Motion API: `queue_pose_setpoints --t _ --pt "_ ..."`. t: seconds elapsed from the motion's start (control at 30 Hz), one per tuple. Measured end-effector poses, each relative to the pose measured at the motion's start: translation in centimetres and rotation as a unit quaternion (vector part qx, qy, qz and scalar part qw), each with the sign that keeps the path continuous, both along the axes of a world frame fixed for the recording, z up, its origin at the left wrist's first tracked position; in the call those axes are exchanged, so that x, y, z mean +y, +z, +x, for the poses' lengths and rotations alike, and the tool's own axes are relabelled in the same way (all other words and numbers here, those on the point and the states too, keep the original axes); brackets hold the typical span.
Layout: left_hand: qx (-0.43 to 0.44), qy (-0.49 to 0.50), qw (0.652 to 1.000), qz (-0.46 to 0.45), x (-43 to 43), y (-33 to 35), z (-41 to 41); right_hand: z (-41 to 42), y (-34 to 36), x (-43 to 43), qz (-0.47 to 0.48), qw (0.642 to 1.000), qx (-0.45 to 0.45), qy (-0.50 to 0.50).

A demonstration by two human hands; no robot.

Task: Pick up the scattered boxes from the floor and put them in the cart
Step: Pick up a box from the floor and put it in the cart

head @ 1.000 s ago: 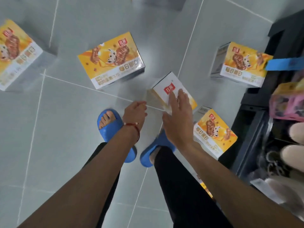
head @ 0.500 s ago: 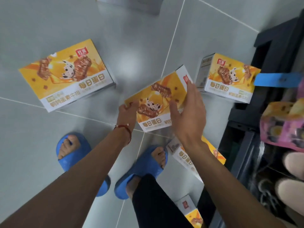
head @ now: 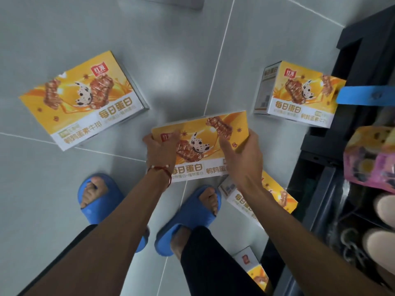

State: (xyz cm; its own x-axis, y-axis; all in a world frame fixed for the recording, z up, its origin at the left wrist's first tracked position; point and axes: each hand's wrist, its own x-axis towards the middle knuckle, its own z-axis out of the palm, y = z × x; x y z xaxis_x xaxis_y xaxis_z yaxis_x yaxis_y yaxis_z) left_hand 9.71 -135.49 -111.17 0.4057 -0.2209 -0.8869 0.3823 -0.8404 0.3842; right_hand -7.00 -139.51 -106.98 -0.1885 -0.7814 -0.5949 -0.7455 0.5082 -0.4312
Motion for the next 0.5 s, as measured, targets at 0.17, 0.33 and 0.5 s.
queue_pose_setpoints --t 0.17,0.33,0.5 --pt "-0.073 -0.034 0.997 -0.013 1.6 7.2 3.4 3.0 5.8 2.1 0.047 0.995 -0.030 -0.088" --pt "-0.110 -0.070 0.991 -0.015 4.2 15.3 7.7 6.0 14.2 4.6 0.052 0.992 -0.061 -0.093" --pt "-0.117 -0.153 0.981 -0.025 6.8 25.1 11.5 8.8 24.5 7.0 0.044 0.993 -0.064 -0.090"
